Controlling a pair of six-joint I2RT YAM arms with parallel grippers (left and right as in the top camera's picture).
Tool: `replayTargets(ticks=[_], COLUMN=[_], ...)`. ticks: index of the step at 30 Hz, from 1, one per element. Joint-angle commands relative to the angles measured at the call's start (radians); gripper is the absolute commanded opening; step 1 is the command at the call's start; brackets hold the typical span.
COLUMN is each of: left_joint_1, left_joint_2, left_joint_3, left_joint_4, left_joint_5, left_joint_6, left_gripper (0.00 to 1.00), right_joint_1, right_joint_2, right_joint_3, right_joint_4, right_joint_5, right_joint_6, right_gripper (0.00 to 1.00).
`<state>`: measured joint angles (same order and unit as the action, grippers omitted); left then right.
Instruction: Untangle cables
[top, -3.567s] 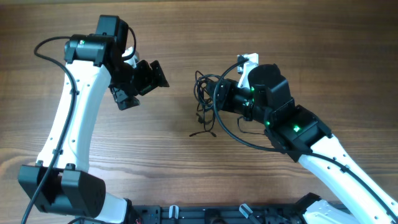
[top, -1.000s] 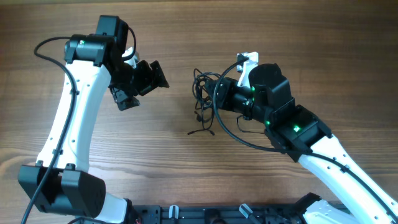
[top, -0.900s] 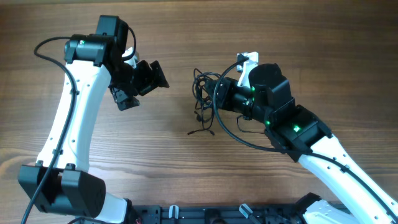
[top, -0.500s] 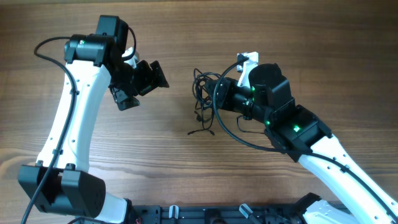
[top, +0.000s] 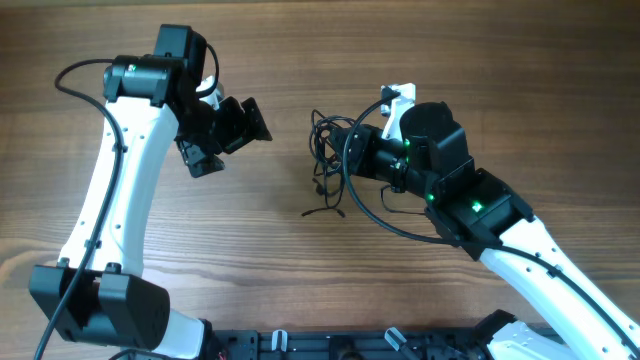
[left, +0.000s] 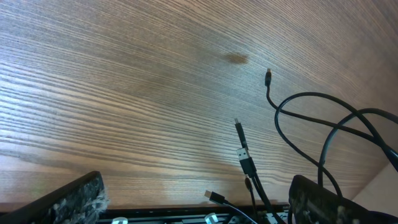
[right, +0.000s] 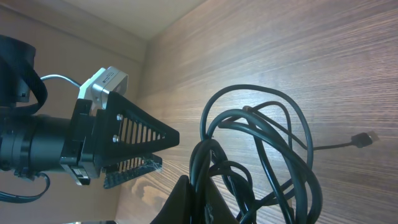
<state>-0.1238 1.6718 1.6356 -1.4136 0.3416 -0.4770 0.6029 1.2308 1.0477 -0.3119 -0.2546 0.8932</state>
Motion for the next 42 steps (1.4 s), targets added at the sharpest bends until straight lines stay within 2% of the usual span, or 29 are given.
replayTargets(ticks=[1,11,15,18,21,22,25,27,28,31,35,37,42], left_joint_1=[0.005,0.017,0.055,0.055,0.055,0.055,0.055,0.055,0.055,0.054,0.054,0.054,0.057], left_joint_2=[-0.002,-0.002,-0.002,-0.002,-0.002,-0.002,-0.002,-0.002,-0.002,-0.002,-0.002,-0.002,-0.002], left_joint_3=[0.001,0.001,0.001,0.001,0.001,0.001,0.001,0.001,0.001,0.001,0.001,0.001,0.001], left_joint_4=[-0.003,0.024,0.011,0.007,0.008,0.008,0.003,-0.034,-0.049,-0.049,-0.034,-0.013,0.058], left_joint_5=[0.009,0.009,0.010,0.105,0.302,0.354,0.393,0.498,0.518,0.518,0.517,0.513,0.499], left_joint_6=[0.002,-0.010,-0.003,0.099,0.266,0.296,0.320,0.458,0.477,0.477,0.469,0.444,0.254], left_gripper=[0.96,0.95,0.96,0.96,0.96,0.96,0.95,0.93,0.93,0.89,0.63,0.61,0.57], right_joint_1=[0.000,0.000,-0.002,-0.002,-0.002,-0.002,-0.002,-0.002,-0.002,-0.002,-0.002,-0.002,-0.002], right_joint_2=[0.009,0.009,0.009,0.009,0.011,0.015,0.041,0.058,0.069,0.090,0.090,0.090,0.090], right_joint_3=[0.020,0.020,0.020,0.020,0.019,0.018,0.018,0.018,0.018,0.018,0.018,0.018,0.018], right_joint_4=[0.013,0.013,0.092,0.194,0.140,0.107,0.085,0.088,0.096,0.177,0.188,0.187,0.183], right_joint_5=[-0.017,-0.017,-0.133,-0.201,-0.156,-0.125,-0.109,-0.093,-0.105,-0.201,-0.242,-0.273,-0.328], right_joint_6=[0.008,0.001,-0.035,-0.053,-0.053,-0.053,-0.050,0.027,0.077,0.103,0.103,0.037,-0.053], right_gripper=[0.04,0.04,0.04,0.04,0.04,0.04,0.04,0.04,0.04,0.04,0.04,0.04,0.04])
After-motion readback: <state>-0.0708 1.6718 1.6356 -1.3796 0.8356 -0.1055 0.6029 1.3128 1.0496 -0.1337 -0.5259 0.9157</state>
